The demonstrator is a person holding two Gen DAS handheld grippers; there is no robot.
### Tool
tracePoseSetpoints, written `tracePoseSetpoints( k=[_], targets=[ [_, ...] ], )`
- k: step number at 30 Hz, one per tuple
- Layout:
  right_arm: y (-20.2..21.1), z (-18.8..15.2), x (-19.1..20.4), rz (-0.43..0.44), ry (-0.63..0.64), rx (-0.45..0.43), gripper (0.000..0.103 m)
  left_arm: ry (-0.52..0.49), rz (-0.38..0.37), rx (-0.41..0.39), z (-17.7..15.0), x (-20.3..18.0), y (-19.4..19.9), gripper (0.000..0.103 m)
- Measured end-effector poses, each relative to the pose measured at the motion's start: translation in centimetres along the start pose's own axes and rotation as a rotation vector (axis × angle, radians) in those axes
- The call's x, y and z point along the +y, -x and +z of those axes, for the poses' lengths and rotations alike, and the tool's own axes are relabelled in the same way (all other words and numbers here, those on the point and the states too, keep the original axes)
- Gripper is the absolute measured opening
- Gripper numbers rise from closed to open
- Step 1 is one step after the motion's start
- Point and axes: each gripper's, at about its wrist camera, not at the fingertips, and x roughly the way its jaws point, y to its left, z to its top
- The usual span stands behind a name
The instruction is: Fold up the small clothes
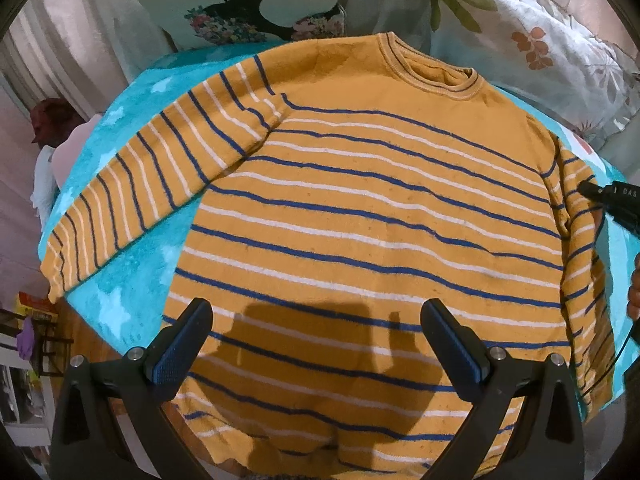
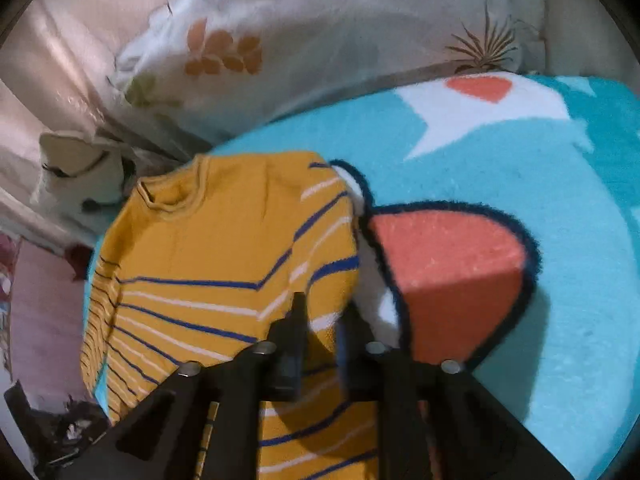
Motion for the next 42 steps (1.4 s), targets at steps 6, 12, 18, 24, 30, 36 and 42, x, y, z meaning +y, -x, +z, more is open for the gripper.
tracePoseSetpoints(
  k=[6,12,18,24,30,36,42],
  targets=[
    [0.7,4.7,-0.5,-0.306,0.083,-0.088,0.008,0.04,0.024,0.005,-0.6,0.9,0.3,0.103],
    [0.2,5.5,-1.3,-0.393,0.044,-0.074,0.03,0.011,0.021,-0.016,-0.8,0.2,1.4,0.103],
    [7.5,-0.4,-5.0,-0.26,-0.075,-0.125,0.066,0.01,-0.021,-0.015,-0.5,-0.1,1.0,0.103],
    [11.5,-10.9,-9.8,-0.314,-0.203,-0.054,0.069,-0.025,-0.064,0.004,0.1,-1.4,-0.1,0.103],
    [10.4,-18.8,-8.9,-0.254,-0.256,-0.01,0.069,-0.087,-0.095,0.009,0.3,-4.0,-0.4,0.103],
    [11.6,-18.1,-8.8,-0.305,-0.18,-0.041,0.008,-0.143,-0.127,-0.018,0.5,-5.9,0.7,0.103],
    [15.8,-15.0,-16.6,-0.603,-0.297,-0.103,0.009,-0.069,-0.106,-0.036,1.2,-2.7,0.8,0.103]
  ],
)
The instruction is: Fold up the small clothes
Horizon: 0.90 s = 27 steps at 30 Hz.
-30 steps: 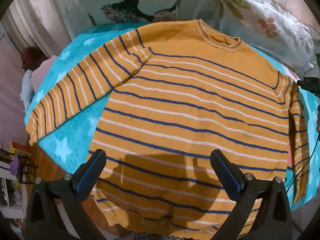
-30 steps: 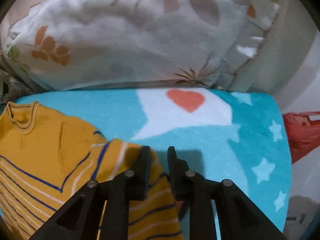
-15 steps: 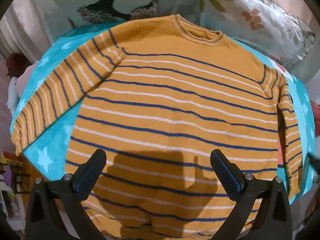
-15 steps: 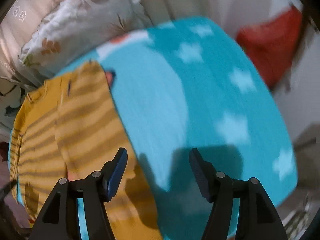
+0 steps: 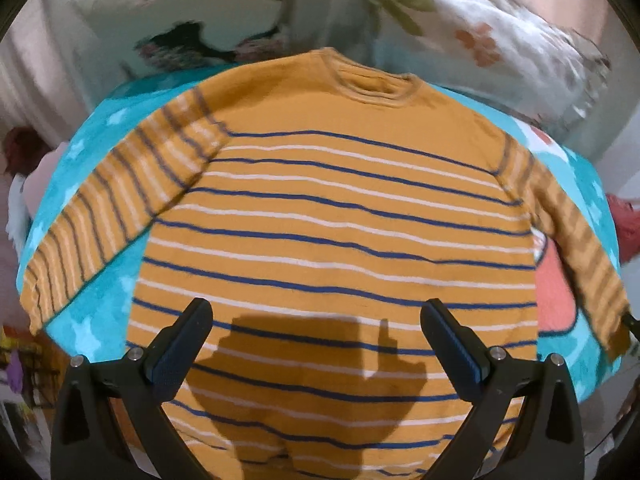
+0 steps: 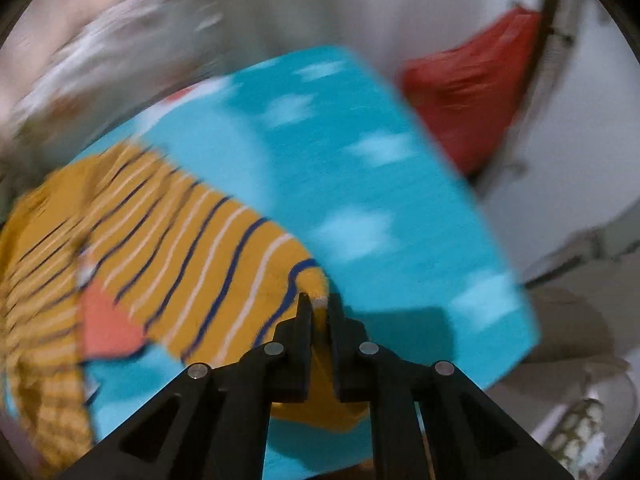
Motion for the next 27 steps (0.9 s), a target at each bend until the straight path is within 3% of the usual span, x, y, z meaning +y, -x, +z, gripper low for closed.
tracePoseSetpoints(
  k=[4,5,7,9,11,14,19,21,25,27],
  targets=[
    [-0.7,2.2,-2.1,-0.183,-0.063,0.013,0.022,0.1,0.039,0.001,0.2,4.1,-0.1,0.103],
    [-0.2,2.4,-2.3,-0.168,-0.092,-0.004,0.026,0.123,0.05,-0.001,0.2,5.2,-0.1,0.103],
    [1.8,2.3,-1.8,-0.118,-0.148,-0.072,0.052,0.166,0.065,-0.003,0.1,7.5,0.0,0.103],
    [3.5,2.3,0.3,-0.079,-0.145,-0.143,0.057,0.217,0.074,0.0,-0.2,9.9,-0.1,0.103],
    [4.5,2.2,3.2,-0.015,-0.112,-0.172,0.058,0.275,0.088,0.002,-0.7,12.7,-0.4,0.103],
    [5.1,1.9,8.6,0.127,-0.037,-0.155,0.059,0.392,0.103,0.01,-2.0,17.8,-1.1,0.103],
    [6.0,0.1,18.3,0.271,0.119,-0.126,0.058,0.606,0.131,0.019,-5.3,26.9,-2.0,0.103],
    [6.2,-0.4,21.8,0.311,0.152,-0.108,0.059,0.686,0.09,0.03,-6.4,29.7,-2.7,0.103],
    [6.5,-1.0,26.6,0.355,0.206,-0.088,0.059,0.873,-0.068,0.013,-8.2,34.5,-4.3,0.103],
    [7.0,-1.3,28.5,0.366,0.245,-0.079,0.059,0.94,-0.087,0.015,-8.7,36.3,-5.3,0.103]
  ],
)
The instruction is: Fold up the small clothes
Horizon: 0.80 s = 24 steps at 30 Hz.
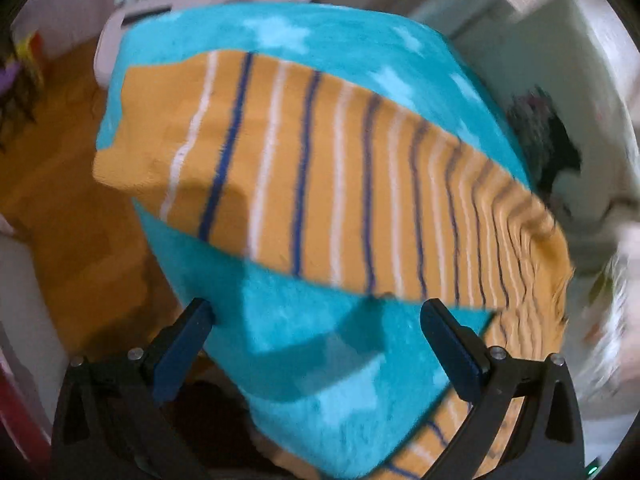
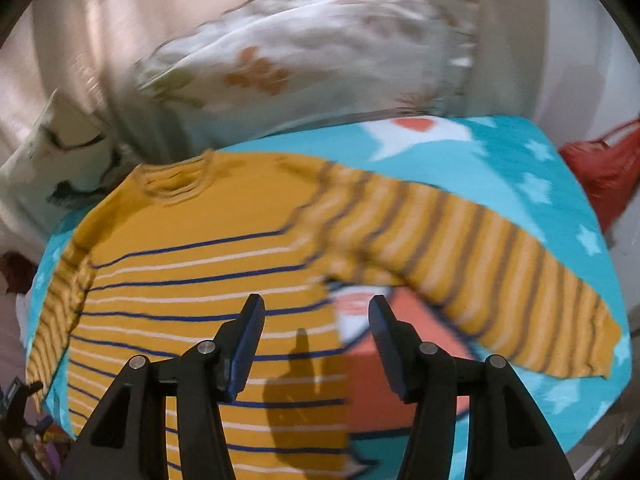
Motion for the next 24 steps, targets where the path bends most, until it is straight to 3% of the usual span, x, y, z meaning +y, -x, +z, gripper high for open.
tracePoseSetpoints(
  k=[7,9,12,19,22,24],
  targets=[
    [-0.1,0.5,4.0,-0.005,0.036,-0.013,0.062,0.128,0.01,0.006,3.5,3.2,-1.4,0.103],
    [-0.3,0.5,4.4,-0.013,0.022,-0.007,0.062,0.118,0.01,-0.037,4.2,3.6,-0.2,0.101],
    [-0.7,0.0,5.6,-0.023,0.03,0.008,0.062,0.094,0.009,-0.062,4.7,3.6,1.4,0.088],
    [-2.0,-1.0,8.4,-0.012,0.077,0.041,0.063,0.127,-0.074,-0.064,5.3,5.2,2.4,0.071],
    [-2.7,-1.2,9.7,0.0,0.095,0.053,0.063,0.115,-0.07,-0.071,5.7,5.6,2.4,0.063],
    [-3.0,-1.4,10.7,0.003,0.12,0.053,0.063,0.1,-0.042,-0.079,5.9,5.4,2.2,0.051]
  ],
)
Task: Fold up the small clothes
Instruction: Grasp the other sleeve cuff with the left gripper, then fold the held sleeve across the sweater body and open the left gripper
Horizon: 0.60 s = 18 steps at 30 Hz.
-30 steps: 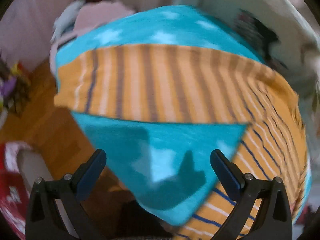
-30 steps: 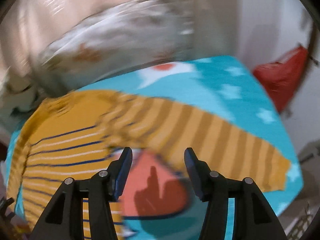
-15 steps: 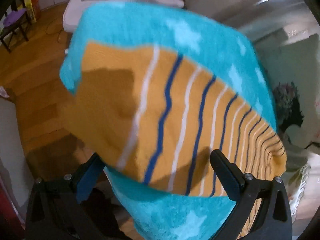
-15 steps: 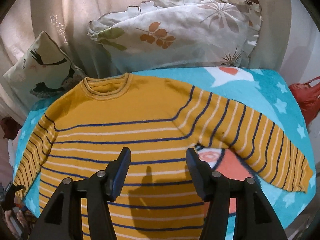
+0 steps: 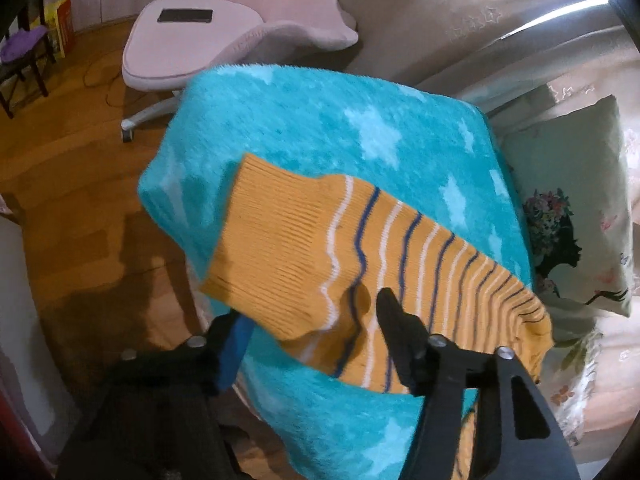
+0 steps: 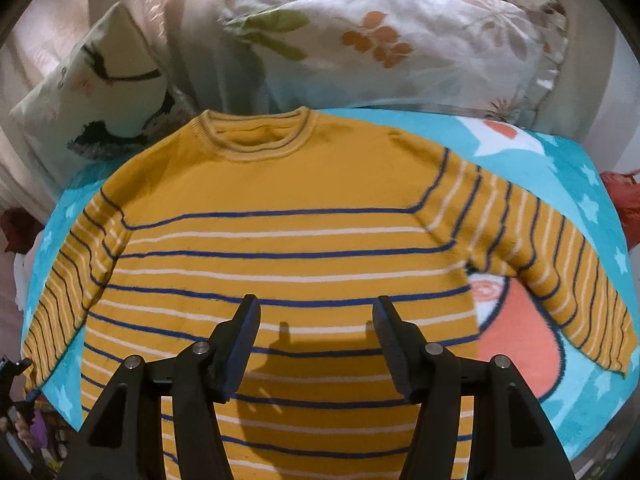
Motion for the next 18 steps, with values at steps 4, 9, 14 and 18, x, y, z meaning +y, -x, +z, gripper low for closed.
tracePoseSetpoints(
  k=[4,9,14,18],
  targets=[
    [-0.5,-0.2,1.4,0.008,0.04,0.006,0.063,-0.054,0.08,-0.017,0.3,-0.3,0.3,0.025],
    [-1.0,-0.3,2.0,0.018,0.065,0.009,0.063,-0.073,0.061,-0.08,1.1,-1.1,2.9,0.007],
    [-0.6,-0.3,1.0,0.024,0.057,-0.008,0.063,-0.215,0.115,-0.209,1.5,-5.7,5.5,0.007],
    [0.3,-0.7,-1.4,0.018,0.016,-0.025,0.063,-0.391,0.066,-0.287,0.0,-12.4,7.6,0.007]
  ],
)
